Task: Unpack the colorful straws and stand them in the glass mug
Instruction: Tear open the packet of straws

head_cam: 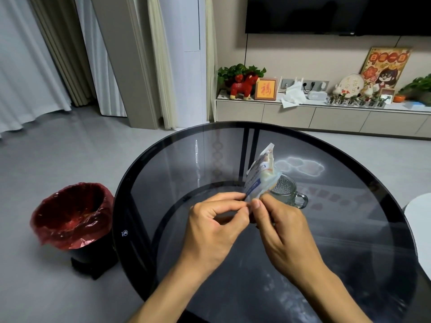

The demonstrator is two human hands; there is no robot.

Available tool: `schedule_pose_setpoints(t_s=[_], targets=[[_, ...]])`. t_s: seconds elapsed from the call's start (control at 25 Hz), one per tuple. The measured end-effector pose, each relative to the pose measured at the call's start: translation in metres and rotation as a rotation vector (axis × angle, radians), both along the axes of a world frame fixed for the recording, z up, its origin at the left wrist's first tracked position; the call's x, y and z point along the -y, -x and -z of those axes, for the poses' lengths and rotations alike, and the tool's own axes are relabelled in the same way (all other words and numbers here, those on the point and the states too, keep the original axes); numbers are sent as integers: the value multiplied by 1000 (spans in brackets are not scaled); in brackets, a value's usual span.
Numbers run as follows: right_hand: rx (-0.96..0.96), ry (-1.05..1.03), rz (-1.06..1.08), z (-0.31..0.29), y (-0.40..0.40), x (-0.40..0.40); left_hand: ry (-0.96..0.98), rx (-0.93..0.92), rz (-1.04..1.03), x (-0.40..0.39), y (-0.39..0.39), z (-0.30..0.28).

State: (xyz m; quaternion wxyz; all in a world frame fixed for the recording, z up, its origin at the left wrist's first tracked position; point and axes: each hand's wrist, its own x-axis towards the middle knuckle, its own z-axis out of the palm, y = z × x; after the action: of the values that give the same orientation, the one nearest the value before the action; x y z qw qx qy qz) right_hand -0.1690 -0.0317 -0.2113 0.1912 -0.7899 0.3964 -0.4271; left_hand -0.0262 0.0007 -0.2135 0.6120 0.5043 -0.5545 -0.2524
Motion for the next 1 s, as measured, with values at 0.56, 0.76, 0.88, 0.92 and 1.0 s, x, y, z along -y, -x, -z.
schedule_pose_setpoints(t_s=[0.56, 0.76, 0.88, 0.92, 1.0], targets=[[304, -523, -55, 18, -21, -12, 264, 470, -468, 12, -26, -4], [17, -149, 221, 14, -2, 2, 400, 965, -364, 6, -23, 7], [-185, 126, 205, 21, 2, 11, 362, 960, -297, 8, -32, 5], [-168, 144, 255, 26, 0, 14, 280, 978, -255, 7, -33, 5], [-91, 116, 353, 30, -4, 14, 101, 1035, -189, 4, -30, 7]])
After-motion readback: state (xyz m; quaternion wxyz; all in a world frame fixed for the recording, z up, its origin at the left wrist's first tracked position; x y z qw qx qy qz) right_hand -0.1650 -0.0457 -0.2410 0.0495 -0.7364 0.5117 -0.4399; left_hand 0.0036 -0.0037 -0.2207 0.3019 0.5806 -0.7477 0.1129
